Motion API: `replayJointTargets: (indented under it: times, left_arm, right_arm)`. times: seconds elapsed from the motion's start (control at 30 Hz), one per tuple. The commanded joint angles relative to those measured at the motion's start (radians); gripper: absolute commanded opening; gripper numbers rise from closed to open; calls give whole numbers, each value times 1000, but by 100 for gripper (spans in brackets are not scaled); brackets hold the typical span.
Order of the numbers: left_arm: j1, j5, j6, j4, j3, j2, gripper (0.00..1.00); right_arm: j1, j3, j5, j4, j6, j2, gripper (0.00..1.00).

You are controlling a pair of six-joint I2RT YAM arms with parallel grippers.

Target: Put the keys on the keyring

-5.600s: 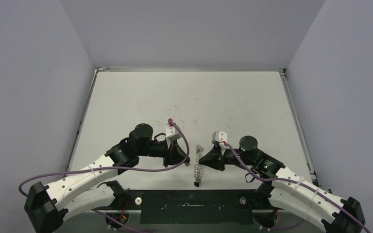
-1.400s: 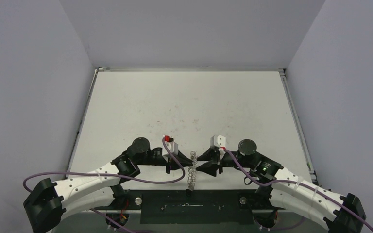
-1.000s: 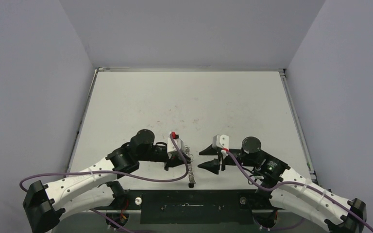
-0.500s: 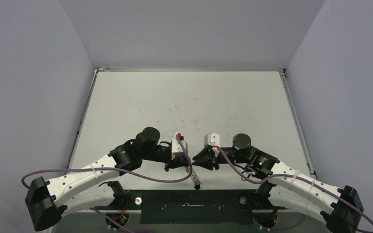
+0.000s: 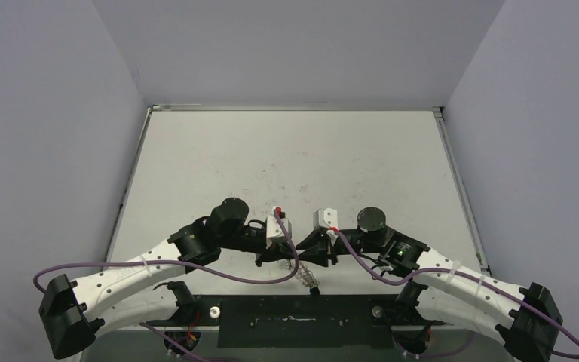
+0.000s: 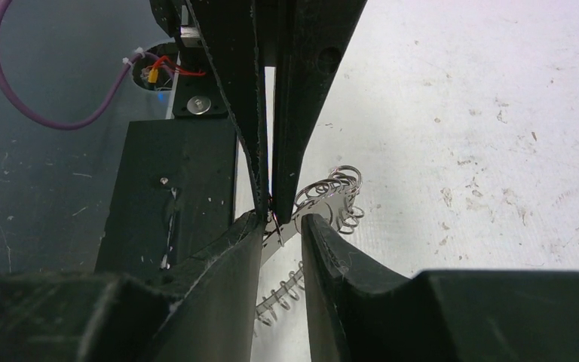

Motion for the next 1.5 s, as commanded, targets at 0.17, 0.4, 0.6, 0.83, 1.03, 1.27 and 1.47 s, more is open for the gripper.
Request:
replayJointTargets:
  times: [0.17,0.4,0.6,0.83,1.03,1.27,1.47]
  left_arm:
    - [-9,26,20,65,48,-16,0]
    - [-9,28,23,64,42,-24,0]
    - [-10,27,30,69,38,-29,0]
    - [-10,24,36,65,37,-34,0]
    - [-10,28,36,68,37,-29,0]
    - [-10,12,33,65,34,-36,0]
    - [-11,-52,34,56,18,-81,21]
  right_arm:
    - [9,13,-28,37,-28,17,25]
    - [10,7,-13,24,-42,5,28]
    - [10,6,-18,28,-46,29,23]
    - [10,1,5,6,-63,23,36]
    - [9,1,-8,22,-55,31,3]
    - [10,-9,-3,26,-55,23,0]
    - [9,-29,46,41,-33,-32,0]
